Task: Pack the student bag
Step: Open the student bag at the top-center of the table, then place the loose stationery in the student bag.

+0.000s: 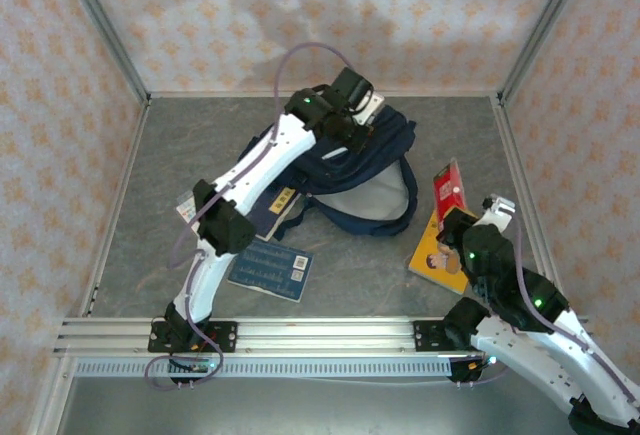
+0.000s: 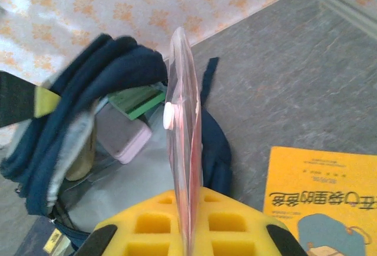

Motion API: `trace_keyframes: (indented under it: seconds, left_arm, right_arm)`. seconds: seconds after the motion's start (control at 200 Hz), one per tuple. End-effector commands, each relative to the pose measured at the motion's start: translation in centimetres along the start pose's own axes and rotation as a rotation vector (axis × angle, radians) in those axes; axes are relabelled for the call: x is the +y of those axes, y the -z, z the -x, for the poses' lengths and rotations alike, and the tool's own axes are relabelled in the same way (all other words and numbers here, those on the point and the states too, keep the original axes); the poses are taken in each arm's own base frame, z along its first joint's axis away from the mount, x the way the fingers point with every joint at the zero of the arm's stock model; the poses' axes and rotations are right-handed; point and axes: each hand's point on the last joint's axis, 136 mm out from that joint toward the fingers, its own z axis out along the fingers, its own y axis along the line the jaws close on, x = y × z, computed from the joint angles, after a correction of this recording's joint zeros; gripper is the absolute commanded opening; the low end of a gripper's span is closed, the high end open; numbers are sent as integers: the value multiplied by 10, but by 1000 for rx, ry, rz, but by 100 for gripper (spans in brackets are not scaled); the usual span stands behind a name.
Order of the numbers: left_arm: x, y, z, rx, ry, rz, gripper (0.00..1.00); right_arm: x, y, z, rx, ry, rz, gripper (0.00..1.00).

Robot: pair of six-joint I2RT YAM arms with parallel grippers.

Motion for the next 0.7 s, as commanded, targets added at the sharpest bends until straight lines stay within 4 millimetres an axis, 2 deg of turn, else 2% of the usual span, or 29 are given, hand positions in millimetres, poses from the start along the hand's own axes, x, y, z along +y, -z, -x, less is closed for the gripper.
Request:
trace_keyframes:
  seconds: [0.0,0.155,0.275,0.405,0.485,0.56,0.696]
  left_arm:
    - [-21,39,15,-75,5,-169,0]
    - [-19,55,24,-113,64,-291,0]
    - [-20,62,30,-136,74,-335,0]
    - [-22,67,35,-147,86,-370,0]
    - [-23,71,39,-159,93,-391,0]
    - [-26,74,41,-168,96,-406,0]
    - [-28,75,43,-174,103,-424,0]
  right_arm:
    - [16,-8,-7,26,-69,67,3]
    - [28,-18,-22,67,-169,129,3]
    - [46,-27,-34,110,-275,229,3]
    - [62,-47,-50,185,-454,333,2]
    - [63,-68,-59,222,-601,374,1]
    - [66,-84,-57,214,-684,408,1]
    - [86,-106,-50,214,-671,450,1]
